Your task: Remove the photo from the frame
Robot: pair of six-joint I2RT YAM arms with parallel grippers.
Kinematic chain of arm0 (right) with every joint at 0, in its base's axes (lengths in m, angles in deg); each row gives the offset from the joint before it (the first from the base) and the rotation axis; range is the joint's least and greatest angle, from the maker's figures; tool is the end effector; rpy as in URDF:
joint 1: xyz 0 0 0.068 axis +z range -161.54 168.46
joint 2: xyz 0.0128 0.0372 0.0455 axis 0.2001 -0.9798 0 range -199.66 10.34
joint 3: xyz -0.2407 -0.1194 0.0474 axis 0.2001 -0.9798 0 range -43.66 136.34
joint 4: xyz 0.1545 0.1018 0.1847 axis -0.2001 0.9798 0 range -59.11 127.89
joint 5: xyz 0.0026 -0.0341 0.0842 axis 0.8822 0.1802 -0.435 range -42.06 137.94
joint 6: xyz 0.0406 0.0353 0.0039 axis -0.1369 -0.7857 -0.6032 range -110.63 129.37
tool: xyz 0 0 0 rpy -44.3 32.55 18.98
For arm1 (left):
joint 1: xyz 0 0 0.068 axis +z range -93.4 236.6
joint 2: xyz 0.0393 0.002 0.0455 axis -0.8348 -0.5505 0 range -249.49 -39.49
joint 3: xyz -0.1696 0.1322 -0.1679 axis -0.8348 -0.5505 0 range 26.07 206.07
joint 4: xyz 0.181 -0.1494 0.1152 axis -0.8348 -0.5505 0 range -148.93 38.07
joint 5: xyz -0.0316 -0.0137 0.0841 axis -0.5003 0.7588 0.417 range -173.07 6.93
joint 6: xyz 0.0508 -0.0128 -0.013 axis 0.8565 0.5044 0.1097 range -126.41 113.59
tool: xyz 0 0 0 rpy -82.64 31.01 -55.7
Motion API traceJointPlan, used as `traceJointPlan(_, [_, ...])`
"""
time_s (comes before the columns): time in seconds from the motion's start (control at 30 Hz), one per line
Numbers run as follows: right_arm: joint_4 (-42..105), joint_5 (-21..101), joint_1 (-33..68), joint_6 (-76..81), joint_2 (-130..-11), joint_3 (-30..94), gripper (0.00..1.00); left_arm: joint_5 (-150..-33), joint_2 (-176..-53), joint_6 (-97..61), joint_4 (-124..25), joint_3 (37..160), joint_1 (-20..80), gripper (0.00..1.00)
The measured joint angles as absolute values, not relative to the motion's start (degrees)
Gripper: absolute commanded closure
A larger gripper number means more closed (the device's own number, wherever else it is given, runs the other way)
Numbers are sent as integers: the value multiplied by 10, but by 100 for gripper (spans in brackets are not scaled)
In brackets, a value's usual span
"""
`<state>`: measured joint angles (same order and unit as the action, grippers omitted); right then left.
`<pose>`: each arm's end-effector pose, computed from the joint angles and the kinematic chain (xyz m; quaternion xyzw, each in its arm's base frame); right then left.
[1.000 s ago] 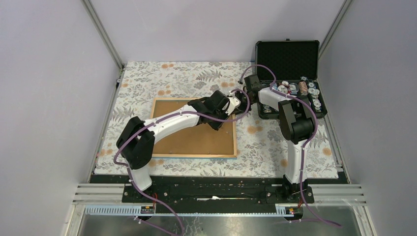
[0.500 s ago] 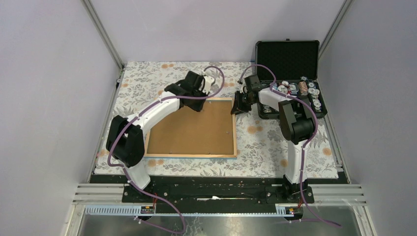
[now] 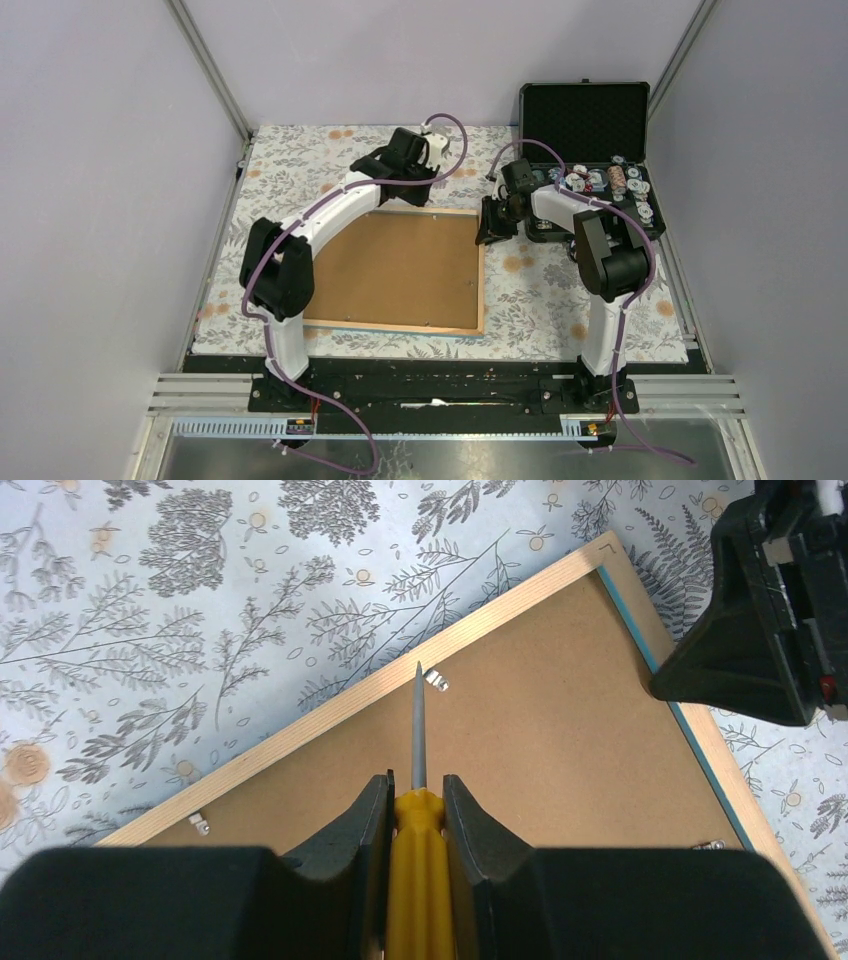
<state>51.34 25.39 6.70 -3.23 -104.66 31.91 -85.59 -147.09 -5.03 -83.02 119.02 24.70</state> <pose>0.3875 0.1421 0.1511 -0.0973 0.9434 0.2497 0.1955 0.3629 -0.2277 0.2827 0.2731 0.8849 -0.1189 0.3580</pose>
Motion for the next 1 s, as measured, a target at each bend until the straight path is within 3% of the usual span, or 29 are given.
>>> traceJointPlan(1.0, [529, 256, 67, -20, -1040, 312, 100, -829, -1551, -80, -833, 1215, 215, 100])
